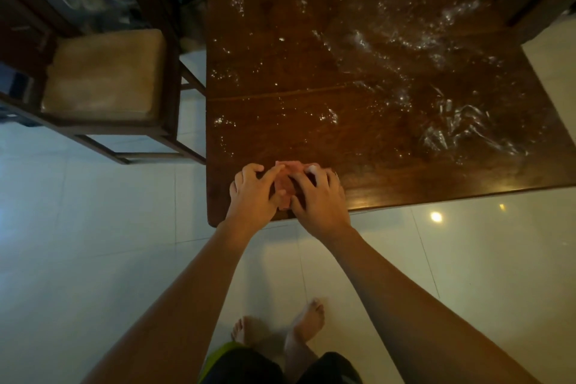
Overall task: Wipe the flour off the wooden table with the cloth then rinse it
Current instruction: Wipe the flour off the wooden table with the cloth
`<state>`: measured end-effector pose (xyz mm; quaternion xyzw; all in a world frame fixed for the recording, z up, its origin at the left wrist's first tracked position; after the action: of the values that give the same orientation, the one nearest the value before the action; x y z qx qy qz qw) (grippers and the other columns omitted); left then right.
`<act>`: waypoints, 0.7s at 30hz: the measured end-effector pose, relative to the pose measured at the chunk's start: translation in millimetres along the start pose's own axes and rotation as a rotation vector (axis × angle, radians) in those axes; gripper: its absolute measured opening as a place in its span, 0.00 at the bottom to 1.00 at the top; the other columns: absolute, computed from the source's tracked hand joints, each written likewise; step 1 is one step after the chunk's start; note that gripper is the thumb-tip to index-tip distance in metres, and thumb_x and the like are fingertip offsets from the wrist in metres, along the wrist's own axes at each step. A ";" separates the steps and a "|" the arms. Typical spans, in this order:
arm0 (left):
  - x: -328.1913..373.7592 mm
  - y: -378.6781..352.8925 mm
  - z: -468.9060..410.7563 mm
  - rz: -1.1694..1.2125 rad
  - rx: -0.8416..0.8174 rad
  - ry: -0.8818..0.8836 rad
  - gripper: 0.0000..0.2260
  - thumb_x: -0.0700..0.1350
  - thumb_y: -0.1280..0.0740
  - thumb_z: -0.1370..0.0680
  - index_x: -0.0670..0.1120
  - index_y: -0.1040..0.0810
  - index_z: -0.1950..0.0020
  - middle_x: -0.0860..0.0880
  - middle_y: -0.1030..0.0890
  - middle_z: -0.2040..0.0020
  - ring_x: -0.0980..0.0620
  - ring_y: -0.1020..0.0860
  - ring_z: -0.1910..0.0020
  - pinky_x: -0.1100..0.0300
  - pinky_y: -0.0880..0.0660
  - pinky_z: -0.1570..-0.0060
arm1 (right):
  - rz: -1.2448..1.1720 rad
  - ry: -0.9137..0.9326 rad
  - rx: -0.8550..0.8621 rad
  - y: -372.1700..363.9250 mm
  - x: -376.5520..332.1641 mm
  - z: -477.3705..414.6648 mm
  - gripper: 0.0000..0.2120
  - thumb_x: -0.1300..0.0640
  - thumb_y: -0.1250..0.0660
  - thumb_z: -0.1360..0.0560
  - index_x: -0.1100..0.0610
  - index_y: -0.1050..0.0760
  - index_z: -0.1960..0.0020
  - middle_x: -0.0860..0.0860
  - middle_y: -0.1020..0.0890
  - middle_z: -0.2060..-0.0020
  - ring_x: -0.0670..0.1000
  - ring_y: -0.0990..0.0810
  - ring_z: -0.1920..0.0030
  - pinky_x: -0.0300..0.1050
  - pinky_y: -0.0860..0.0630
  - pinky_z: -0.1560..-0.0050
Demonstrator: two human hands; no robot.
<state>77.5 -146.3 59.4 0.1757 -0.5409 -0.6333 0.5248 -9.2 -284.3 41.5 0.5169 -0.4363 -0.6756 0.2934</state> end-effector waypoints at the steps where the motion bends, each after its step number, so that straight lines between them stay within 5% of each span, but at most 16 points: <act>1: -1.9 1.5 -1.6 -0.005 -0.008 -0.016 0.25 0.58 0.38 0.19 0.59 0.39 0.23 0.46 0.40 0.27 0.43 0.39 0.29 0.43 0.39 0.29 | -0.014 -0.014 0.010 -1.7 -1.9 0.3 0.23 0.42 0.41 0.21 0.44 0.32 0.27 0.52 0.30 0.32 0.59 0.32 0.32 0.61 0.31 0.32; 6: -11.5 10.9 -13.3 0.094 -0.025 -0.071 0.21 0.55 0.40 0.18 0.56 0.36 0.25 0.45 0.40 0.26 0.42 0.41 0.27 0.43 0.36 0.28 | 0.014 -0.083 0.020 -17.9 -16.0 3.3 0.24 0.38 0.44 0.20 0.42 0.32 0.26 0.52 0.33 0.26 0.61 0.40 0.24 0.61 0.40 0.24; 10: -11.8 24.4 -40.5 0.104 -0.044 -0.148 0.22 0.52 0.38 0.18 0.54 0.37 0.24 0.44 0.42 0.24 0.41 0.43 0.25 0.43 0.37 0.27 | -0.017 -0.067 0.039 -12.7 2.8 -6.3 0.22 0.48 0.39 0.19 0.51 0.29 0.27 0.52 0.29 0.26 0.55 0.38 0.22 0.58 0.43 0.21; 15: -11.1 36.4 -78.7 -0.071 -0.134 -0.320 0.24 0.48 0.42 0.16 0.49 0.43 0.21 0.40 0.46 0.21 0.39 0.48 0.22 0.41 0.43 0.25 | -0.009 -0.318 0.234 -4.0 13.2 -33.3 0.22 0.51 0.40 0.17 0.51 0.32 0.24 0.51 0.32 0.23 0.53 0.43 0.20 0.50 0.58 0.20; 21: -24.2 54.0 -114.5 -0.243 -0.166 -0.431 0.27 0.51 0.41 0.17 0.48 0.47 0.20 0.40 0.47 0.21 0.39 0.48 0.22 0.40 0.46 0.24 | 0.011 0.087 0.102 -11.6 4.1 -40.6 0.20 0.55 0.38 0.18 0.50 0.27 0.26 0.50 0.28 0.26 0.51 0.38 0.21 0.55 0.48 0.19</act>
<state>203.0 -175.6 57.6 0.0567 -0.5615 -0.7566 0.3302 29.0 -294.2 25.9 0.5577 -0.4599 -0.6277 0.2890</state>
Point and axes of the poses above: each hand's wrist, its own z-axis away from the middle knuckle, its own y-axis out of the back of the hand, x = y × z, the point moved 2 cm from there along -z, towards the middle knuckle
